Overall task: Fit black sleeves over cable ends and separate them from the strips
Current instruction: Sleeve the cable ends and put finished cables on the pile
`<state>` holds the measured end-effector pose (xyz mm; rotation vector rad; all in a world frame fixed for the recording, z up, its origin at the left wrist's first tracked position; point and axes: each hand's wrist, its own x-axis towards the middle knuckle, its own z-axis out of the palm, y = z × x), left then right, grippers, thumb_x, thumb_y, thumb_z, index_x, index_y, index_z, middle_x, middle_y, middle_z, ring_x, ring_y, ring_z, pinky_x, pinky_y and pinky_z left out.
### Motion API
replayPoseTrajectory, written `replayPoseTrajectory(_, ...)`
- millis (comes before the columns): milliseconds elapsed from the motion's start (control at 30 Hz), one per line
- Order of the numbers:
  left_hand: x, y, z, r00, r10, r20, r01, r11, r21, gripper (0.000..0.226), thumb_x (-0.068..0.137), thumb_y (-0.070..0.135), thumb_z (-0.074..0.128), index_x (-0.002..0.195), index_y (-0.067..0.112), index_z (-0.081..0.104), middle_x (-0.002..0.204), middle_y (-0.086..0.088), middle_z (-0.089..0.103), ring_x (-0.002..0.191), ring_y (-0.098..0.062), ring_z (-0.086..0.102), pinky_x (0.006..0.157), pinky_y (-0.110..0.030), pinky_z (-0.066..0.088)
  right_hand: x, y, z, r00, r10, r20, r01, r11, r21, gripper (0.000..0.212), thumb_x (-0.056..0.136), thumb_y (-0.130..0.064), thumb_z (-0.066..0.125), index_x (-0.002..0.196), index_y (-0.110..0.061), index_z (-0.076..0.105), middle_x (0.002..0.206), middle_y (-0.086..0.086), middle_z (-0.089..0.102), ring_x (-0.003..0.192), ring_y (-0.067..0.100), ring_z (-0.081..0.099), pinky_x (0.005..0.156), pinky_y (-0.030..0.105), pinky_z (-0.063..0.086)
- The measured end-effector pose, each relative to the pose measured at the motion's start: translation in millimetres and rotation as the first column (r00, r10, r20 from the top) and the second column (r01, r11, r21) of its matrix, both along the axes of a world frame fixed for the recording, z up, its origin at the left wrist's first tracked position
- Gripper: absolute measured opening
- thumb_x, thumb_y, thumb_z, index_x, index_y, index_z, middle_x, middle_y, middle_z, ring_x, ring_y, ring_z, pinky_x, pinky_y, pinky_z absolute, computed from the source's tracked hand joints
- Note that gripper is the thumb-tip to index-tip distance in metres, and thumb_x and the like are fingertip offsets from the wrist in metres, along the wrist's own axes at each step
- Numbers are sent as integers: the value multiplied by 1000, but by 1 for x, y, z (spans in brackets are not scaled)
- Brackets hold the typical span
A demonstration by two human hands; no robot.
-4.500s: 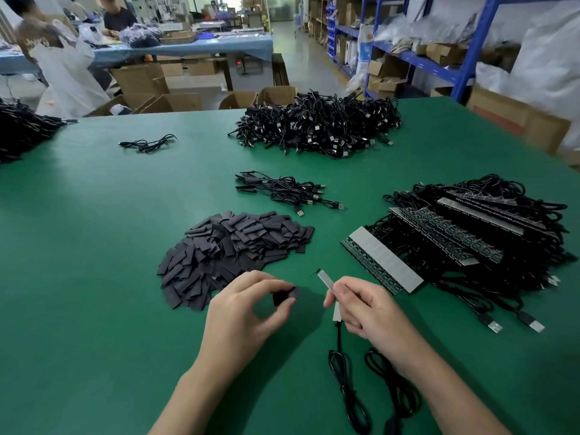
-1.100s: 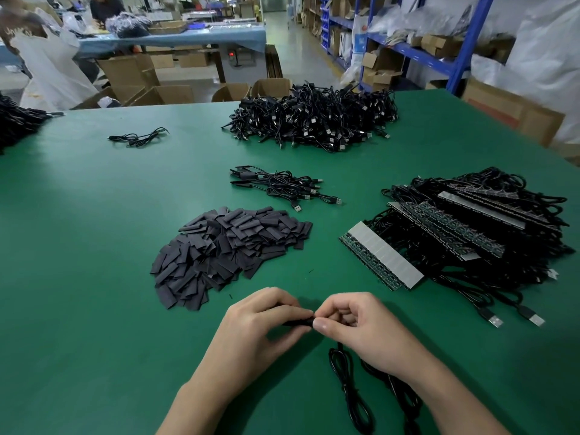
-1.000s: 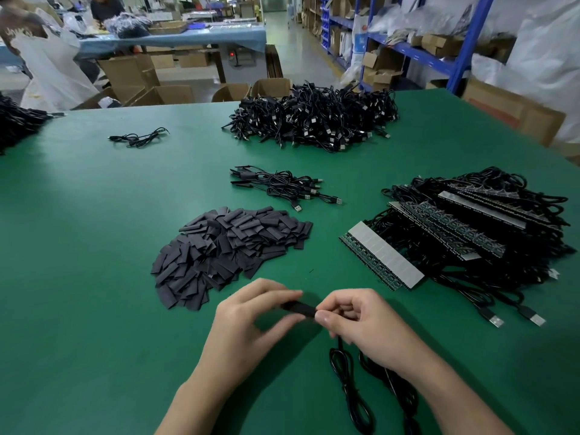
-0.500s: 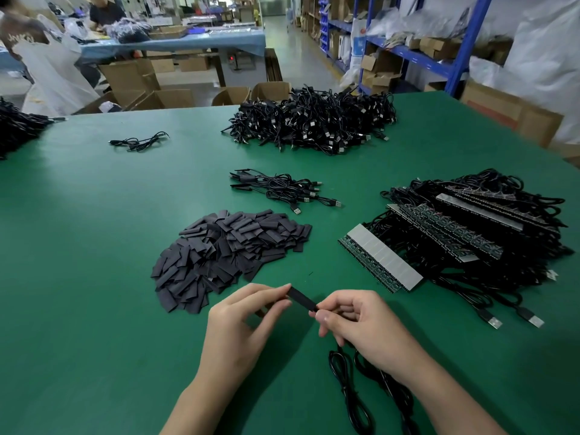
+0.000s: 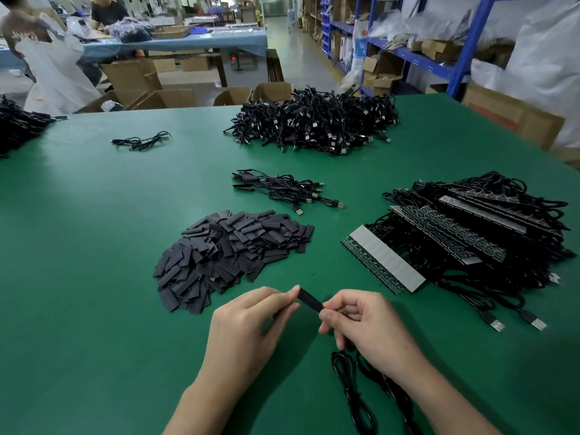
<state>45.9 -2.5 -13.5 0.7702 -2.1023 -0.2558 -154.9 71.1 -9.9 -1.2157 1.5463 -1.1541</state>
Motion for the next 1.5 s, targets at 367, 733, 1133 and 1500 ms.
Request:
replayPoseTrajectory(367, 0, 4, 6, 965, 21, -262, 109, 876, 471, 9, 86, 39, 79, 93, 34, 81, 84, 14, 77, 75, -9, 74, 71, -21, 57, 0, -1, 1, 997, 75, 3, -75, 997, -18, 13, 87, -22, 77, 86, -34, 73, 78, 2, 79, 53, 11, 62, 67, 22, 55)
replayPoseTrajectory(733, 5, -8, 10, 702, 338, -627, 364, 587, 724, 16, 80, 26, 77, 94, 20, 80, 84, -12, 78, 78, -20, 76, 70, -20, 57, -23, 3, 12, 984, 152, -95, -153, 988, -7, 24, 78, -41, 83, 100, -37, 77, 89, -6, 69, 74, 7, 54, 70, 20, 48)
replayPoseTrajectory(1133, 7, -15, 6, 635, 411, -654, 368, 584, 724, 20, 82, 33, 74, 97, 21, 77, 95, -9, 78, 83, -16, 74, 69, -23, 59, -16, 1, 7, 921, -87, -380, 26, 986, -162, 21, 95, -26, 70, 75, -24, 68, 79, -10, 63, 68, 3, 57, 62, 13, 41)
replayPoseTrajectory(1500, 2, -8, 2, 866, 250, -433, 126, 728, 674, 29, 98, 25, 66, 71, 14, 68, 94, 8, 65, 83, -9, 62, 62, -25, 54, -19, -143, 100, 809, -226, -543, 131, 969, -208, 21, 99, -40, 64, 108, -22, 71, 93, -6, 76, 72, 10, 73, 72, 32, 61)
